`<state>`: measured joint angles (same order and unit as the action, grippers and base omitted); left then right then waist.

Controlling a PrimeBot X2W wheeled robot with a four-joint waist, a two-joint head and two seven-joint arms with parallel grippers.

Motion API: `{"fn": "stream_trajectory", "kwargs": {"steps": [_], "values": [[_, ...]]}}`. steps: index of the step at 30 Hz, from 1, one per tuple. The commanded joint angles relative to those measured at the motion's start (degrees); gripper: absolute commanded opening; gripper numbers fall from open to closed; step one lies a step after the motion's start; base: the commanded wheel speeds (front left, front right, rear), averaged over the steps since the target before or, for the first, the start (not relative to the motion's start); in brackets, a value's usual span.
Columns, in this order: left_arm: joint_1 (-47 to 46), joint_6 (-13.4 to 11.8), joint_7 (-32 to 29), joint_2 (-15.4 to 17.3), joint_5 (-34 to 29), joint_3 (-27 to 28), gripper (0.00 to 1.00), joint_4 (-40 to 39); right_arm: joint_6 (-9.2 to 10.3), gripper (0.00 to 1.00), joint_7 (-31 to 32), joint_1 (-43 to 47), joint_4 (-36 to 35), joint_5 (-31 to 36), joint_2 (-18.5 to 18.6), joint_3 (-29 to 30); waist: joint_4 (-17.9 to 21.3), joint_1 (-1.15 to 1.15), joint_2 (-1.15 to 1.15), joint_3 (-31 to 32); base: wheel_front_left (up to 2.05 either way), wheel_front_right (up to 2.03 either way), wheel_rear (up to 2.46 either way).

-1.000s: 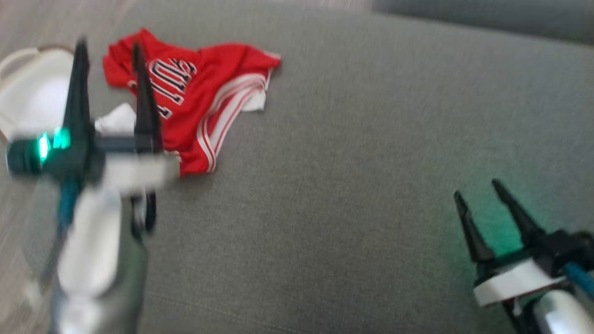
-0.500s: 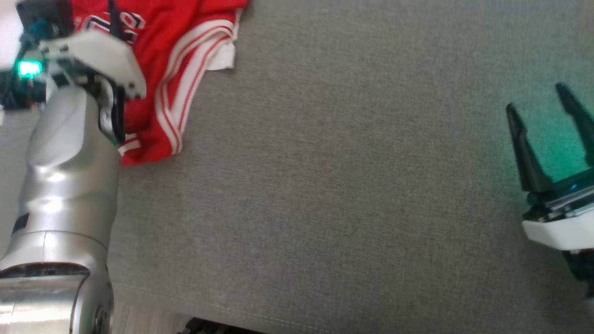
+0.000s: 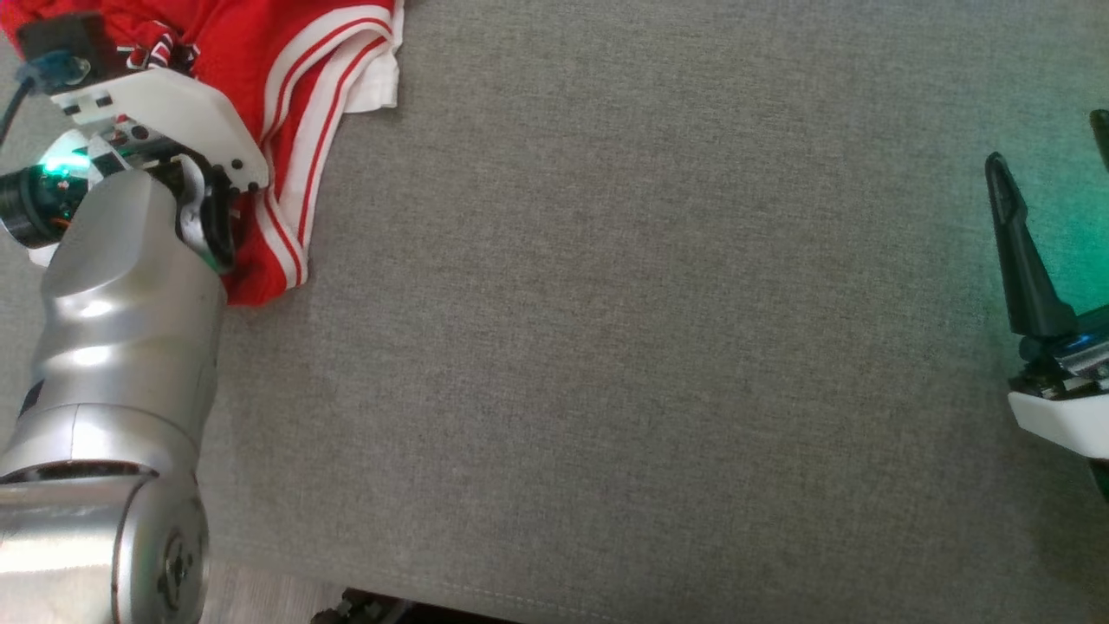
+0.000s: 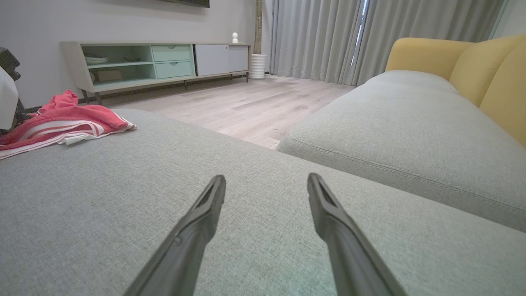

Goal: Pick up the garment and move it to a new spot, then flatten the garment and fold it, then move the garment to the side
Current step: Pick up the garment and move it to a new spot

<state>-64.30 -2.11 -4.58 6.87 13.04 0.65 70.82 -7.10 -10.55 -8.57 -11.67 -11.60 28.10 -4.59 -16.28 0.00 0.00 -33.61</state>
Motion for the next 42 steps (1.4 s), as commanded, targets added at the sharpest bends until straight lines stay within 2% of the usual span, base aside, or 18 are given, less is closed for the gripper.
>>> {"fn": "stream_trajectory", "kwargs": {"steps": [1, 5, 6, 14, 20, 24, 29, 30, 35, 42], "values": [[0.59, 0.73, 1.57, 2.81, -0.32, 0.36, 0.00, 0.02, -0.39, 1.00, -0.17, 1.83, -1.52, 0.12, 0.47, -0.43, -0.24, 0.00, 0.00, 0.62, 0.00, 0.00, 0.00], [-1.72, 3.13, 7.10, 3.98, -1.03, -0.90, 0.00, -1.33, -0.39, 1.00, -1.88, 1.52, 0.67, 0.23, -1.73, -1.14, -0.13, 0.00, 0.00, 3.68, 0.00, 0.00, 0.00], [-2.62, 4.38, 8.84, 4.38, -1.24, -1.47, 0.00, -1.68, -0.39, 1.00, -2.78, 1.28, 2.39, 0.20, -3.38, -1.97, 0.42, 0.00, 0.00, 6.15, 0.00, 0.00, 0.00], [-5.55, 8.25, 11.47, 6.83, -4.09, -6.40, 0.00, -4.26, -0.39, 1.00, -4.39, 1.01, 8.51, -0.10, -11.56, -4.06, 5.39, 0.00, 0.00, 18.43, 0.00, 0.00, 0.00], [-6.11, 9.51, 9.51, 4.79, -3.42, -10.65, 0.00, -8.65, -0.39, 1.00, -4.43, 3.87, 8.51, -0.04, -16.52, -3.20, 10.70, 0.00, 0.00, 26.30, 0.00, 0.00, 0.00], [-4.05, 9.57, 6.18, 2.55, 0.52, -16.48, 0.00, -13.89, -0.39, 1.00, -4.43, 5.86, 8.33, -0.12, -18.61, -3.15, 14.99, 0.00, 0.00, 29.63, 0.00, 0.00, 0.00], [0.99, 9.59, 1.19, 2.08, 8.12, -22.83, 0.00, -22.87, -0.39, 1.00, -4.44, 7.49, 7.95, 0.08, -20.00, -3.23, 20.55, 0.00, 0.00, 31.63, 0.00, 0.00, 0.00], [0.99, 9.59, 1.19, 2.08, 8.12, -22.83, 0.00, -22.87, -0.39, 1.00, -4.44, 7.49, 7.95, 0.08, -20.00, -3.23, 20.55, 0.00, 0.00, 31.63, 0.00, 0.00, 0.00], [6.83, 9.59, -2.78, 2.36, 13.00, -27.40, 0.00, -30.31, -0.39, 1.00, -4.44, 7.72, 7.41, -0.08, -20.59, -3.20, 25.89, 0.00, 0.00, 30.80, 0.00, 0.00, 0.00], [13.64, 8.49, -2.76, 0.58, 12.98, -30.62, 0.00, -31.58, -0.39, 1.00, -4.44, 6.02, 6.94, -0.59, -21.74, -4.25, 31.85, 0.00, 0.00, 25.79, 0.00, 0.00, 0.00]]}}
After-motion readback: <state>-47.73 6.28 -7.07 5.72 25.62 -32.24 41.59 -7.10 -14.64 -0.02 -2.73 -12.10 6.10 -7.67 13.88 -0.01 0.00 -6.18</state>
